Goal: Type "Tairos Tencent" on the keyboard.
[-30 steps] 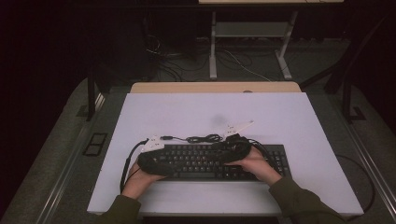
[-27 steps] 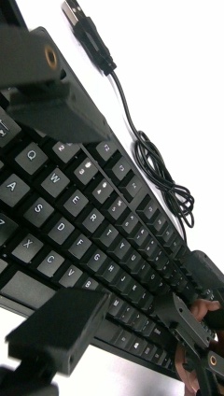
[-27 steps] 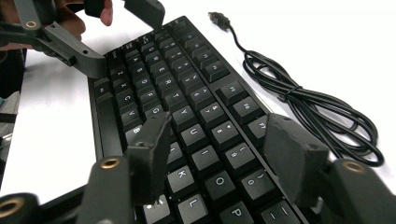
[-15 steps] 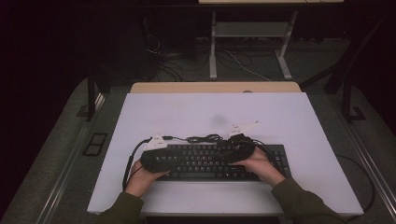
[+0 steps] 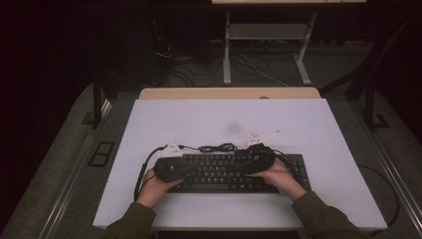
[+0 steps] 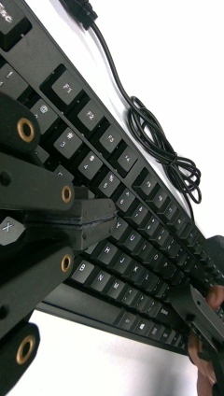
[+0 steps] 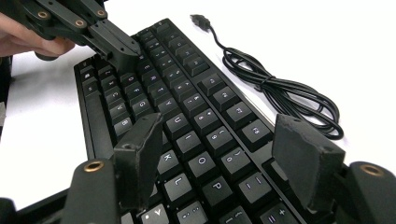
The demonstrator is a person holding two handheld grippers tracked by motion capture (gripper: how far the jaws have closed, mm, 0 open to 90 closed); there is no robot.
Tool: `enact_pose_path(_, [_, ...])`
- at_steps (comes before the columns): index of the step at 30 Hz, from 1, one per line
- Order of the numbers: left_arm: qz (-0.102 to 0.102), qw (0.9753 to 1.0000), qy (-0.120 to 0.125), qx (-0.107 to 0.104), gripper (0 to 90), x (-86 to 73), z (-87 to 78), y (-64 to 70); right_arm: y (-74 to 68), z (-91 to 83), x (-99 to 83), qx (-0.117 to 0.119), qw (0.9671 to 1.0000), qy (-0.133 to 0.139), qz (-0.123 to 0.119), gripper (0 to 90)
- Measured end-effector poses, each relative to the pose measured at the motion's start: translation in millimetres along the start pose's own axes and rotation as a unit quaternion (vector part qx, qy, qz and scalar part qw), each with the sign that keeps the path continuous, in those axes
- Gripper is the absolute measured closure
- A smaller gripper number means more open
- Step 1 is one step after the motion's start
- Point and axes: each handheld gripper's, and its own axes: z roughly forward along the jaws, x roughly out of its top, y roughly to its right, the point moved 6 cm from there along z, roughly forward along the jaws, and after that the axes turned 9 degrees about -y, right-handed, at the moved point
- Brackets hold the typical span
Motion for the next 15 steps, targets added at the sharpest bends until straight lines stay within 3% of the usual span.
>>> enact_pose_path(15, [0.007, 0.9997, -0.019, 0.011, 89.1, 3.1, 10.6, -2.6, 3.2, -7.2, -6.3, -0.012, 0.9999, 0.003, 0.010, 32.8])
